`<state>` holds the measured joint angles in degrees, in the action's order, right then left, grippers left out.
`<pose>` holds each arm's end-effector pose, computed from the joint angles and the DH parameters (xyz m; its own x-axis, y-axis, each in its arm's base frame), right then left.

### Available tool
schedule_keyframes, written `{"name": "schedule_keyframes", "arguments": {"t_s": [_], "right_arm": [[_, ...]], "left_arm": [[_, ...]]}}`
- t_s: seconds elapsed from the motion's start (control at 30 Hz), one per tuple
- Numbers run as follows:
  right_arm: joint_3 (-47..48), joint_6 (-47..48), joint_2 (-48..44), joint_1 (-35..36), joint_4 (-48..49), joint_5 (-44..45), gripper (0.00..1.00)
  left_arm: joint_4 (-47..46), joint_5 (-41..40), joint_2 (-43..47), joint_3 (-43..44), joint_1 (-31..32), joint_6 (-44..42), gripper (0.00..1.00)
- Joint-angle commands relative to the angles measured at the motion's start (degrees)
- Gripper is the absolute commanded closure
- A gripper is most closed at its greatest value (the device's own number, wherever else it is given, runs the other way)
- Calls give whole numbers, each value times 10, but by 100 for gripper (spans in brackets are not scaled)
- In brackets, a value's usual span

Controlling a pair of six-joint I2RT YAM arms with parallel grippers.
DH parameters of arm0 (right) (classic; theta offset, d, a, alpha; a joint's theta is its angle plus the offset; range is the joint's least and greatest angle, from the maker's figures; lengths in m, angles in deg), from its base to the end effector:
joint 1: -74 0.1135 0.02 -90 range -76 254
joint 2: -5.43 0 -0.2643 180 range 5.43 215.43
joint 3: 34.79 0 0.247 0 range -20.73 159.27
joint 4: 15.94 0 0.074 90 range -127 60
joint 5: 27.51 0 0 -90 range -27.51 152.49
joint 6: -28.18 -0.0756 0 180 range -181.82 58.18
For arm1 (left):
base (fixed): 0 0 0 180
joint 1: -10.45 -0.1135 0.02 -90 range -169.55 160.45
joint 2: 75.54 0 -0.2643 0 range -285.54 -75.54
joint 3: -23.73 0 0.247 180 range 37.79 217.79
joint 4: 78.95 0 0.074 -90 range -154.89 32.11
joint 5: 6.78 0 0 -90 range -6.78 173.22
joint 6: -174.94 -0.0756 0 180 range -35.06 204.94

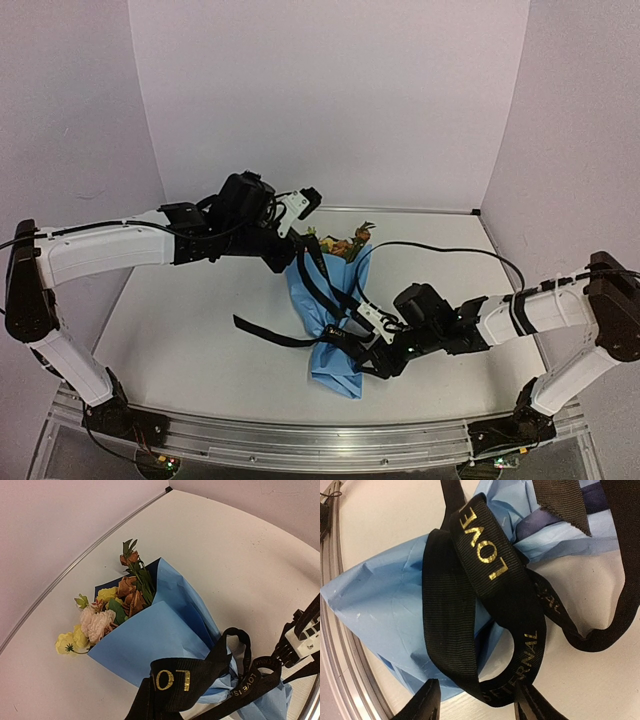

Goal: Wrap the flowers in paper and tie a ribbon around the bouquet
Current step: Cross the half-tied ribbon over the folded bouquet.

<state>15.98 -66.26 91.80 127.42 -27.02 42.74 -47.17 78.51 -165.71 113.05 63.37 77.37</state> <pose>0.1605 0.2591 0.1279 -0.5015 -0.5535 -0.6650 -0.8577 0.4188 0.2982 0.2422 -0.3102 0.2936 -0.2230 0.5129 -0.8290 0.7897 0.5937 0.1548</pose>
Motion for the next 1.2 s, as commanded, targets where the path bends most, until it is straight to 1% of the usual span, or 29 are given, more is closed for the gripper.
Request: {"name": "schedule_keyframes", "arguments": {"t_s": [0.0, 0.13, 0.2, 0.3, 0.4, 0.5, 0.57, 0.67, 0.77, 0.93, 1.03, 1.17], "right_arm": [[3, 8, -5, 3, 9, 16, 54], [12, 7, -1, 3, -7, 18, 69], [23, 8, -3, 3, -27, 19, 82], [45, 12, -20, 3, -92, 33, 100], [77, 24, -47, 3, -164, 61, 100], [123, 39, -60, 2, -236, 67, 100], [151, 46, -58, 2, -271, 69, 100], [193, 57, -42, -4, -301, 69, 100], [233, 49, -17, -16, -326, 61, 100], [285, -12, 32, -44, -335, 28, 100], [312, -33, 56, -57, -335, 21, 100], [339, -46, 79, -70, -343, 19, 100]], "left_arm": [[9, -6, 28, 13, 0, 1, 100], [21, -5, 31, 17, 0, 3, 100], [34, -3, 33, 22, 0, 7, 100], [72, 5, 39, 31, 0, 21, 100], [136, 29, 43, 41, 0, 38, 100], [207, 67, 44, 52, 4, 55, 100], [246, 80, 51, 51, 18, 63, 100], [274, 99, 64, 45, 49, 70, 100], [290, 142, 76, 45, 71, 70, 100], [289, 302, 89, 46, 79, 63, 100], [275, 376, 91, 44, 84, 53, 100], [253, 430, 84, 50, 90, 42, 100]]}}
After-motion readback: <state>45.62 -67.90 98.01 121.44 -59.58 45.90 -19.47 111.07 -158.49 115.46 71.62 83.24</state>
